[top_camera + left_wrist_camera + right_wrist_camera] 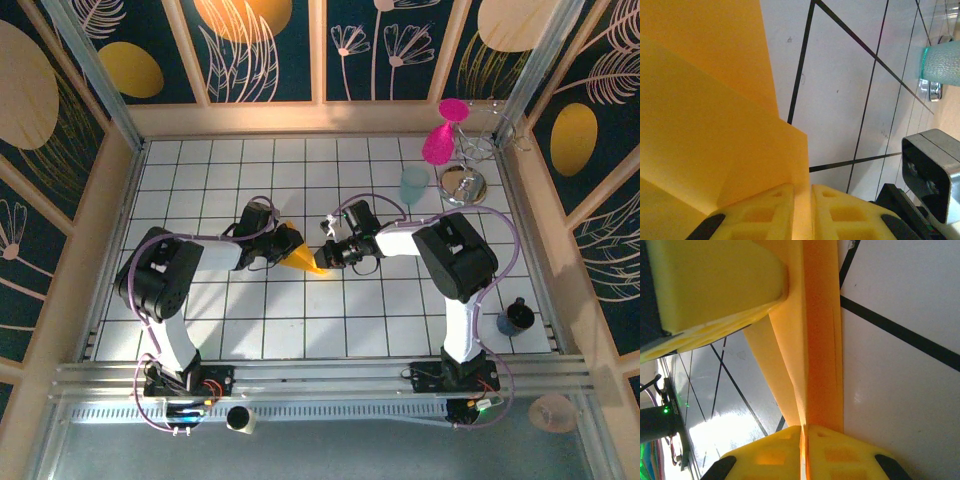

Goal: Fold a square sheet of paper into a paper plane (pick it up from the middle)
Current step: Fourth fold the wing at the center of the table.

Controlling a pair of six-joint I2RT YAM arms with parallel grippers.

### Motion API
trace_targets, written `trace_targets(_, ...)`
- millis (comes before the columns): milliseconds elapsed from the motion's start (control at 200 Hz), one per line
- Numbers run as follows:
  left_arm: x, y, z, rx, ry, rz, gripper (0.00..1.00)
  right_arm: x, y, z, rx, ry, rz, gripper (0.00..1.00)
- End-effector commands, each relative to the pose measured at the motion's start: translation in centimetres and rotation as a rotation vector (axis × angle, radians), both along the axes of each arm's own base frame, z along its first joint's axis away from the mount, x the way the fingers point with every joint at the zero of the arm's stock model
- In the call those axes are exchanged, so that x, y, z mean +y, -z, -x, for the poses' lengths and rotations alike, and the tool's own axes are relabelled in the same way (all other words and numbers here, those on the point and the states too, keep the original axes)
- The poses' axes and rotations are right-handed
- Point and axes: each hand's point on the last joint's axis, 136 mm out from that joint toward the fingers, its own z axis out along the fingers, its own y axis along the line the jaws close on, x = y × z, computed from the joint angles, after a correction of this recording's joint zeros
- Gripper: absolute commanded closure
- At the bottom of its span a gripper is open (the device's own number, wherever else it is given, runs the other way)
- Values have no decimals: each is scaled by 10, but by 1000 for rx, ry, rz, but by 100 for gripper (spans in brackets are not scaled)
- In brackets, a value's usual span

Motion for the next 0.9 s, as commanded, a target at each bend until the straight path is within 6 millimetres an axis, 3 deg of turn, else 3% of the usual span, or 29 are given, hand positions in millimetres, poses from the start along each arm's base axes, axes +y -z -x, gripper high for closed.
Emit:
trace_targets(0, -3, 1, -4, -14, 23, 0, 82, -12, 20, 0, 42, 38, 50, 87)
trace_targets(370, -1, 10, -2, 6, 21, -23, 82, -14, 15, -3, 39, 52, 52, 85)
trace_targets(636, 0, 14, -2, 14, 21, -28, 82, -20, -32, -20, -55, 122, 5, 71)
trace_targets(761, 0, 15, -1, 15, 22, -32, 82, -16, -45, -25, -78, 111, -7, 73)
trace_targets(896, 0, 15, -1, 18, 20, -33, 82, 0, -42, -21, -88, 60, 9, 80)
